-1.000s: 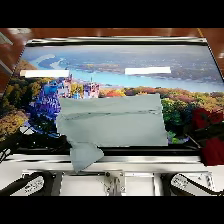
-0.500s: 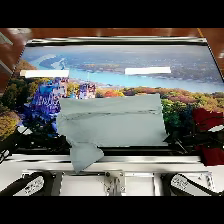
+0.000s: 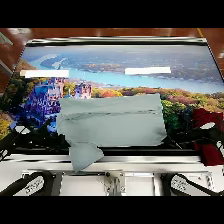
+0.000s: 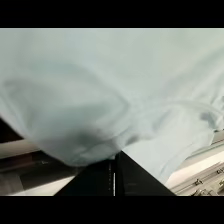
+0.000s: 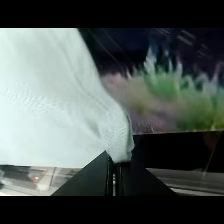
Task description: Fold the shirts.
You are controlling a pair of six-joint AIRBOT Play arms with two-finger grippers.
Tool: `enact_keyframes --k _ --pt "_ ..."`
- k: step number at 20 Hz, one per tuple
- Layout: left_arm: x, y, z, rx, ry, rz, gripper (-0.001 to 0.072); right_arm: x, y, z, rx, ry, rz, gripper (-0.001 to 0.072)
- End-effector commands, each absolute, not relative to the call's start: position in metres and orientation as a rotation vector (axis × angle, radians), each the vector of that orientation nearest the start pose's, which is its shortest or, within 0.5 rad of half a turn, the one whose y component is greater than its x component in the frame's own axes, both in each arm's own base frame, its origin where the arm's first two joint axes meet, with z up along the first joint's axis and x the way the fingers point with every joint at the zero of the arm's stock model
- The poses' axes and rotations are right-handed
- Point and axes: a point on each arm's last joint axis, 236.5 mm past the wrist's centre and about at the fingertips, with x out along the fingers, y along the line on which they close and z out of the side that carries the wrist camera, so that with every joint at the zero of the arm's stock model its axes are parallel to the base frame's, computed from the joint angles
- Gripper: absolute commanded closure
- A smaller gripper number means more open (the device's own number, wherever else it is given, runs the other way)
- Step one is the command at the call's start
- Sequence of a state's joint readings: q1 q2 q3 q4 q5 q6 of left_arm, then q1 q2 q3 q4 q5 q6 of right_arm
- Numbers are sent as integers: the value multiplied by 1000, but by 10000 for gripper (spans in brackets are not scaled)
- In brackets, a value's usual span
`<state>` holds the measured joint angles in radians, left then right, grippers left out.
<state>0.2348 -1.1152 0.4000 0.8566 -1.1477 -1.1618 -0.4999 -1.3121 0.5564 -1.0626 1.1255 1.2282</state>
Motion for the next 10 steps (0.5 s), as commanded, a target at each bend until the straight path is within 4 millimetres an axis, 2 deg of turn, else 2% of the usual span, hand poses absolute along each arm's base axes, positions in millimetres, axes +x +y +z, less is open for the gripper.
enact_keyframes --k 1,2,5,7,8,10 --pt "222 -87 -91 -637 1480 -370 668 239 8 -119 718 1542 184 640" --pt "235 -84 -77 -604 1434 -390 668 253 10 -106 717 1492 228 640" --pt "281 -74 -30 -541 1302 -404 668 304 2 -66 751 1333 219 640" --pt "309 -66 -2 -522 1223 -388 669 332 -1 -49 702 1264 205 641" --pt "320 -64 8 -507 1194 -390 669 347 0 -42 656 1230 204 641" --pt "338 -59 18 -495 1171 -392 668 382 2 -27 547 1137 171 641"
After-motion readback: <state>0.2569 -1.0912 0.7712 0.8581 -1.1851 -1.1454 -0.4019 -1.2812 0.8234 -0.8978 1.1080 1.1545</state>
